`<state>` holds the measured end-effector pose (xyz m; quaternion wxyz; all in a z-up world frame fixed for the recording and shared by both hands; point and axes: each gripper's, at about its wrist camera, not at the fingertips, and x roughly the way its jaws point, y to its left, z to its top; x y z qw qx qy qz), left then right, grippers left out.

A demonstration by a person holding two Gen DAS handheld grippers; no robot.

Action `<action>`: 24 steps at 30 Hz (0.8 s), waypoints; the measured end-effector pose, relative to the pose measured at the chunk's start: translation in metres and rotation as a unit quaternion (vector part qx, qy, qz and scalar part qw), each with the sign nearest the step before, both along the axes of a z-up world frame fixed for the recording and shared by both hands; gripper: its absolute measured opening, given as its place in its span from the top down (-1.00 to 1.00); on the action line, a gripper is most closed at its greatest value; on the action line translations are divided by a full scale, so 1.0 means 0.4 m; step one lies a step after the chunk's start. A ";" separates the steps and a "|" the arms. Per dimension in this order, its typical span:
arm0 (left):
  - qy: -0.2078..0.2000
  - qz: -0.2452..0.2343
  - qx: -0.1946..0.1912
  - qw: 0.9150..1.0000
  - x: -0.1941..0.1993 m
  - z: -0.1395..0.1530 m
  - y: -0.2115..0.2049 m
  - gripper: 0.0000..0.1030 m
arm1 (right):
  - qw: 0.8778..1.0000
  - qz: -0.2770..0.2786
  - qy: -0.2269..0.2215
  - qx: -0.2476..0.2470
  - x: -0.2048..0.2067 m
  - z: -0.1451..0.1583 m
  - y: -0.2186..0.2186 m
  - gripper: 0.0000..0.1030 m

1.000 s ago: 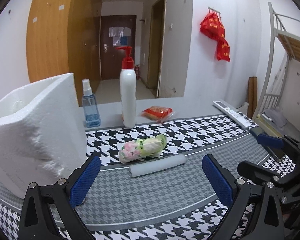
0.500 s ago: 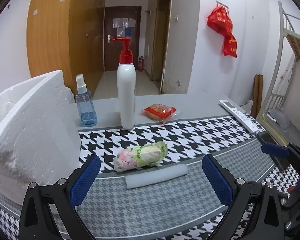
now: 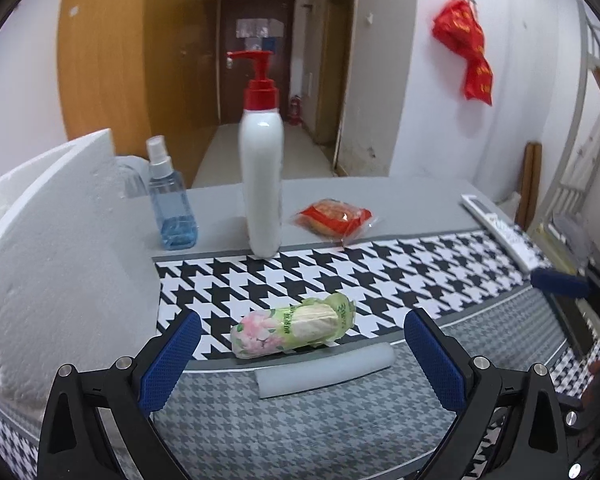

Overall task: Organize soft objects
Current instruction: 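Move the left tool down to the wrapped cabbage package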

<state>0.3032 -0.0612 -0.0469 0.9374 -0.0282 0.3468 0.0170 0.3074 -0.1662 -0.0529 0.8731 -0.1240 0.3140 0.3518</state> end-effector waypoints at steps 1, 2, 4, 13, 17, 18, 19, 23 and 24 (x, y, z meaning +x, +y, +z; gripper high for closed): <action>0.000 0.001 0.005 1.000 0.003 -0.003 -0.001 -0.97 | 1.000 0.008 0.001 -0.002 0.005 0.000 0.006 -0.99; 0.000 0.004 0.005 1.000 0.009 -0.006 0.002 -0.97 | 1.000 0.014 0.003 -0.006 0.012 -0.002 0.014 -0.99; 0.003 0.005 -0.006 1.000 0.020 -0.012 0.013 -0.97 | 1.000 0.021 0.005 -0.009 0.021 -0.003 0.021 -0.99; 0.034 0.012 -0.012 0.999 0.071 -0.052 0.027 -0.97 | 0.998 0.049 0.026 -0.033 0.082 -0.029 0.035 -0.99; 0.038 0.014 0.000 0.999 0.082 -0.075 0.030 -0.97 | 0.998 0.050 0.033 -0.033 0.098 -0.049 0.040 -0.99; 0.040 0.015 -0.002 0.999 0.085 -0.080 0.033 -0.96 | 0.998 0.048 0.040 -0.027 0.102 -0.056 0.039 -0.99; 0.043 0.014 -0.004 0.999 0.089 -0.086 0.034 -0.96 | 0.998 0.048 0.045 -0.024 0.108 -0.058 0.040 -0.99; 0.053 0.011 -0.008 0.999 0.097 -0.108 0.037 -0.96 | 0.997 0.058 0.047 -0.021 0.102 -0.060 0.039 -0.99; 0.053 0.010 -0.009 0.998 0.098 -0.111 0.036 -0.96 | 0.997 0.059 0.048 -0.021 0.101 -0.060 0.038 -0.99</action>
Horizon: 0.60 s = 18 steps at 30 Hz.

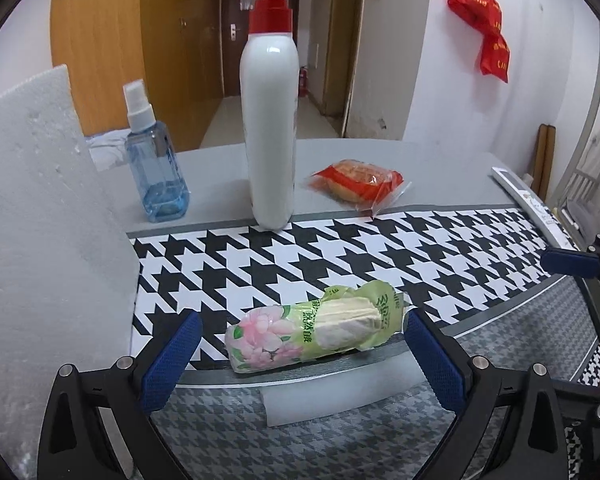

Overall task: Organize soft objects
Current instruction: 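Move the left tool down to the wrapped cabbage package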

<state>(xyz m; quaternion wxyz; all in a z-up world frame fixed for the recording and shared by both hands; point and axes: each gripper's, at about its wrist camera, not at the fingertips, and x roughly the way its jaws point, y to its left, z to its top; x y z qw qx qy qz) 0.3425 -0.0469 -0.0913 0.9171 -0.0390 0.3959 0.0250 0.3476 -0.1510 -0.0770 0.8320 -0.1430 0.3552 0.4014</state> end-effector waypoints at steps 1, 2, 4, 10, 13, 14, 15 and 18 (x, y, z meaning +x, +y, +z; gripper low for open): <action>0.002 -0.001 -0.001 1.000 0.002 -0.003 0.001 -0.96 | 1.000 0.001 0.001 0.000 -0.001 -0.001 0.000 -0.99; 0.002 0.001 0.001 1.000 0.003 -0.006 0.002 -0.96 | 1.000 0.004 0.004 0.001 0.001 -0.005 -0.001 -0.99; 0.004 0.001 0.002 1.000 0.007 -0.012 0.000 -0.96 | 1.000 0.008 0.011 -0.001 0.003 -0.012 -0.002 -0.99; 0.024 0.003 0.005 1.000 0.035 -0.044 -0.004 -0.73 | 1.000 0.019 0.007 -0.012 -0.006 -0.026 0.008 -0.99; 0.026 0.008 0.009 1.000 0.044 -0.050 0.000 -0.58 | 1.000 0.020 0.009 -0.014 -0.008 -0.033 0.011 -0.99; 0.027 0.009 0.008 1.000 0.046 -0.052 0.001 -0.57 | 1.000 0.020 0.010 -0.015 -0.007 -0.036 0.012 -0.99; 0.029 0.008 0.004 1.000 0.048 -0.054 0.002 -0.49 | 1.000 0.019 0.010 -0.016 -0.007 -0.038 0.012 -0.99; 0.023 0.004 -0.003 1.000 0.048 -0.051 0.007 -0.29 | 1.000 0.016 0.015 -0.017 0.000 -0.047 0.016 -0.99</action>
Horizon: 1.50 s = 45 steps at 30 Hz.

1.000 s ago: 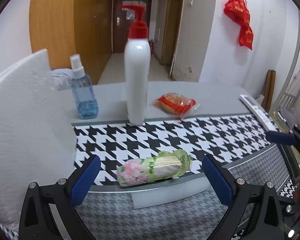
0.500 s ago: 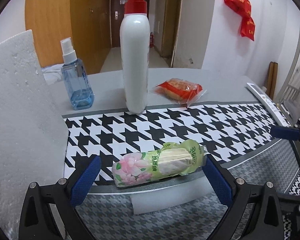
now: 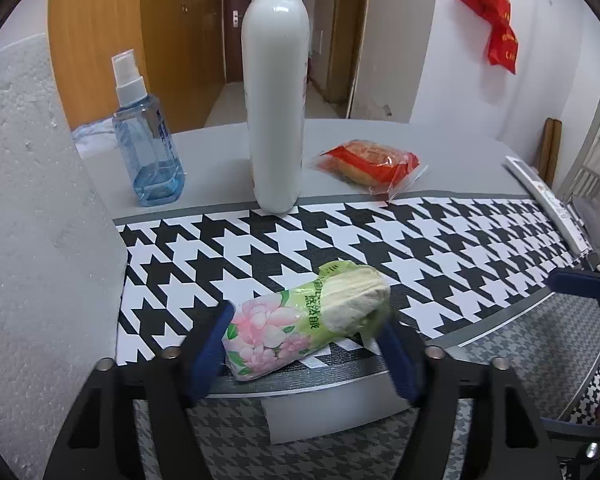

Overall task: Organize soft objects
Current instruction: 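Move the left tool down to the wrapped cabbage package, then close the left tool on the cabbage package while the right tool moves to the white foam roll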

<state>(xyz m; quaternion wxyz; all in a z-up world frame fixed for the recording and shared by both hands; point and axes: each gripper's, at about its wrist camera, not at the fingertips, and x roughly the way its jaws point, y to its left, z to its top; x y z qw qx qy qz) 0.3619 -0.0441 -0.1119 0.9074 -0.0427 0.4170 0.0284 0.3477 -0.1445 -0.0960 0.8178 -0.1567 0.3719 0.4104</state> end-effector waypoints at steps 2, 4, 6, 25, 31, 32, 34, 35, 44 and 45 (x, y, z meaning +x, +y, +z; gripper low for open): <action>-0.007 0.001 0.000 1.000 -0.008 0.007 0.004 -0.22 | 1.000 -0.002 0.002 -0.001 0.000 -0.002 0.000 -0.99; -0.016 0.000 -0.004 1.000 -0.030 0.020 0.011 -0.20 | 1.000 -0.003 0.000 0.002 -0.001 -0.002 0.001 -0.99; -0.025 0.001 -0.009 1.000 -0.048 0.034 0.019 -0.19 | 1.000 0.000 -0.001 0.006 -0.002 0.002 0.005 -0.99; -0.073 -0.002 -0.010 0.997 -0.149 0.091 0.048 -0.19 | 0.997 0.069 -0.006 -0.045 -0.004 -0.024 0.124 -0.45; -0.077 -0.007 -0.017 0.997 -0.158 0.094 0.048 -0.19 | 0.996 0.073 -0.021 -0.055 0.000 -0.036 0.147 -0.45; -0.079 -0.010 -0.018 0.997 -0.162 0.096 0.046 -0.19 | 0.995 0.075 -0.024 -0.059 0.000 -0.041 0.150 -0.44; -0.080 -0.012 -0.017 0.997 -0.169 0.095 0.044 -0.19 | 0.995 0.078 -0.025 -0.061 -0.001 -0.045 0.153 -0.41; -0.080 -0.013 -0.018 0.997 -0.171 0.094 0.044 -0.19 | 0.995 0.075 -0.027 -0.063 0.001 -0.048 0.153 -0.40; -0.082 -0.025 -0.025 0.996 -0.182 0.098 0.035 -0.19 | 0.996 0.067 -0.023 -0.057 0.020 -0.056 0.151 -0.39; -0.084 -0.026 -0.026 0.996 -0.184 0.100 0.035 -0.19 | 0.996 0.068 -0.023 -0.056 0.020 -0.056 0.150 -0.39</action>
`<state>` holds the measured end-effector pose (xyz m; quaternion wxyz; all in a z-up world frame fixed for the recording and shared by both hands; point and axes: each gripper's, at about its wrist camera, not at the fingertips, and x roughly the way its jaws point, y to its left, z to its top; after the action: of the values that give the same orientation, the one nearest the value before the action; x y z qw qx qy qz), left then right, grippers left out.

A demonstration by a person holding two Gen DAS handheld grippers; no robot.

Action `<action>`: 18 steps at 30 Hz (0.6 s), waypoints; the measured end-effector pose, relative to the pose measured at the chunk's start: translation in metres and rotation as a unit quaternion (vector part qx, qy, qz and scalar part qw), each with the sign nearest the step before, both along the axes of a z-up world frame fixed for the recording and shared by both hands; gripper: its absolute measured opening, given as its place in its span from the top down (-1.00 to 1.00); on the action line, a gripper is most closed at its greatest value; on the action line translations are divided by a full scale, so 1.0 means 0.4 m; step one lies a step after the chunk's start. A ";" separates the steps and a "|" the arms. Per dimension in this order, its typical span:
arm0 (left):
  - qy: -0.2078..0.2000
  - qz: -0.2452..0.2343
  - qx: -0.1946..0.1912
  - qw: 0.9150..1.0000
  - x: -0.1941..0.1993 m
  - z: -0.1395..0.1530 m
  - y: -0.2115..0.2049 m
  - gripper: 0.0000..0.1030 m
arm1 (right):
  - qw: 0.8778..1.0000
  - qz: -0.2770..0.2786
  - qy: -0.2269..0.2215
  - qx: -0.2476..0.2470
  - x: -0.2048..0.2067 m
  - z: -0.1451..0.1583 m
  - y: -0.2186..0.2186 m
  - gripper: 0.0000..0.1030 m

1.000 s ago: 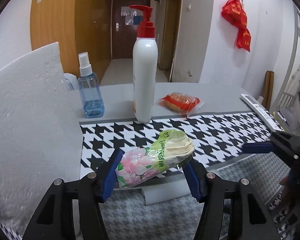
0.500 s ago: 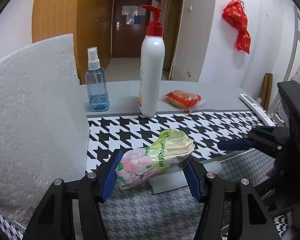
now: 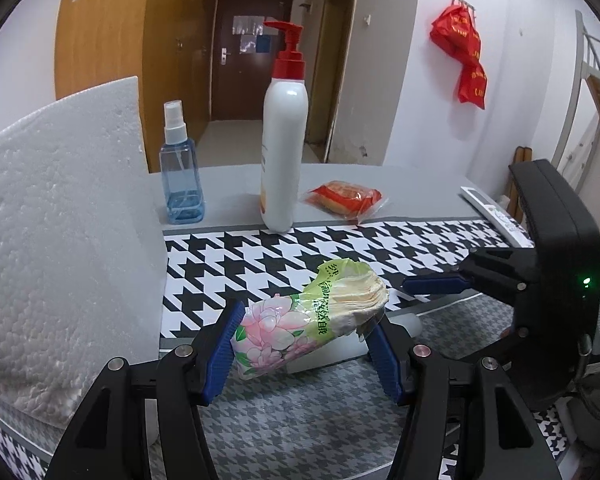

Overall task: Organize soft objects
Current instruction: 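Close the left tool on the cabbage package while the right tool moves to the white foam roll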

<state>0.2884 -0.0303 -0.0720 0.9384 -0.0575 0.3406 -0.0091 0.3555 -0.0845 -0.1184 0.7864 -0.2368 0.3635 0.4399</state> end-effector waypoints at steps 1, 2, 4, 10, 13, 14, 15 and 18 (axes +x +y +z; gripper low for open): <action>-0.002 -0.001 0.000 1.000 -0.001 0.001 0.000 -0.19 | 1.000 0.000 0.002 0.002 0.003 -0.001 0.001 -0.35; -0.003 0.000 0.001 1.000 -0.002 0.002 -0.001 -0.19 | 1.000 0.001 0.011 0.004 0.006 -0.001 -0.002 -0.32; -0.002 -0.001 0.002 1.000 -0.002 0.001 -0.002 -0.19 | 1.000 0.006 0.027 0.010 0.013 -0.004 0.001 0.04; 0.008 -0.005 0.000 1.000 0.003 -0.007 -0.003 -0.19 | 1.000 0.018 0.018 -0.003 -0.019 0.002 0.002 0.29; 0.005 -0.005 -0.001 1.000 0.000 -0.003 -0.004 -0.19 | 1.000 0.009 0.019 -0.001 -0.022 0.004 -0.004 0.43; 0.003 -0.004 -0.002 1.000 -0.001 -0.002 -0.004 -0.19 | 1.000 0.005 0.020 0.000 -0.021 0.006 -0.007 0.45; 0.004 -0.004 -0.001 1.000 0.000 -0.002 -0.003 -0.19 | 1.000 0.004 0.020 0.000 -0.021 0.008 -0.008 0.49; 0.004 -0.002 -0.003 1.000 -0.001 -0.001 -0.002 -0.19 | 1.000 -0.012 0.025 0.001 -0.018 0.011 -0.018 0.55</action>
<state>0.2881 -0.0309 -0.0724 0.9370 -0.0593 0.3441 -0.0122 0.3484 -0.0917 -0.1141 0.7826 -0.2205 0.3849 0.4367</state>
